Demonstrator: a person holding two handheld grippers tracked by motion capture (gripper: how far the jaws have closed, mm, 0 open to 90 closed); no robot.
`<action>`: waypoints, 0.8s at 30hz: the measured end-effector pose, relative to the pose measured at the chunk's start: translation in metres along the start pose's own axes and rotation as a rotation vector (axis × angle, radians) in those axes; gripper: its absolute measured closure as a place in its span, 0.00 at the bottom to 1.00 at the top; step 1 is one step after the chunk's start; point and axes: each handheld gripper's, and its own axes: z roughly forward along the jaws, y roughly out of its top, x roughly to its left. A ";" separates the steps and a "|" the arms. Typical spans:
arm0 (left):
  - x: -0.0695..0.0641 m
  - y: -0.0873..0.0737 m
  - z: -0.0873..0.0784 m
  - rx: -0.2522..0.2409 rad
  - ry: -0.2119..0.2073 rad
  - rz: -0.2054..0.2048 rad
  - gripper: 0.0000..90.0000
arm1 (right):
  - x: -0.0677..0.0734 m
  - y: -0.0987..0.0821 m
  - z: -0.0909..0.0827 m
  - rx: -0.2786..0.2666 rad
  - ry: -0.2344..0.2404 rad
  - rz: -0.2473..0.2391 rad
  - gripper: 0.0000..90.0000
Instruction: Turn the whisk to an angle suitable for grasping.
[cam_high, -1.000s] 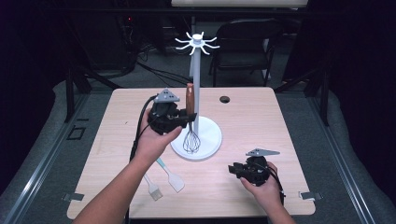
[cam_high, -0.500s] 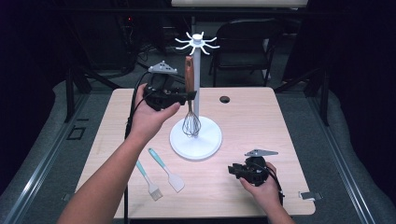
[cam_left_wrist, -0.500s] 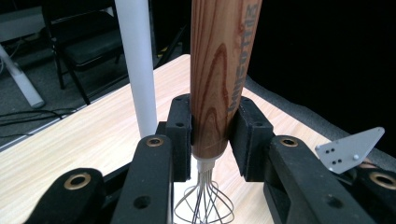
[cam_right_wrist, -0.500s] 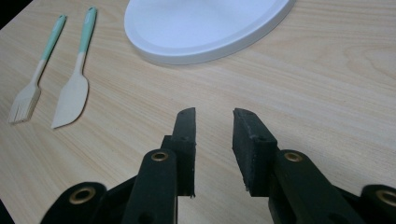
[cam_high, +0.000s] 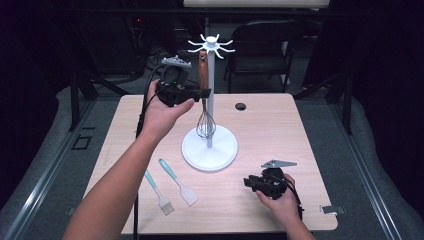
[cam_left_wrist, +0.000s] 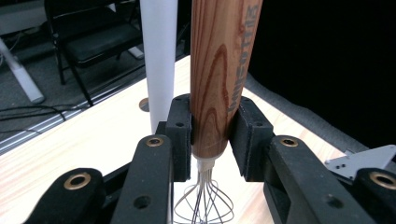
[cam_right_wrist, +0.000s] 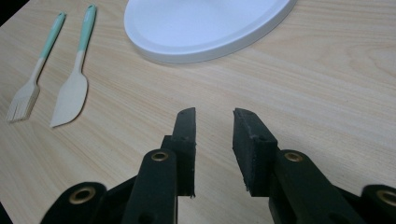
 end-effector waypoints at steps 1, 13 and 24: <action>0.000 0.000 0.002 0.003 0.007 0.002 0.78 | 0.000 0.000 0.000 0.003 -0.005 -0.004 0.78; 0.008 -0.010 0.011 -0.023 0.016 -0.024 0.72 | -0.001 0.000 0.001 0.002 -0.010 -0.007 0.77; 0.013 -0.037 0.019 0.003 0.041 -0.046 0.67 | -0.001 -0.001 0.004 0.003 -0.038 -0.054 0.69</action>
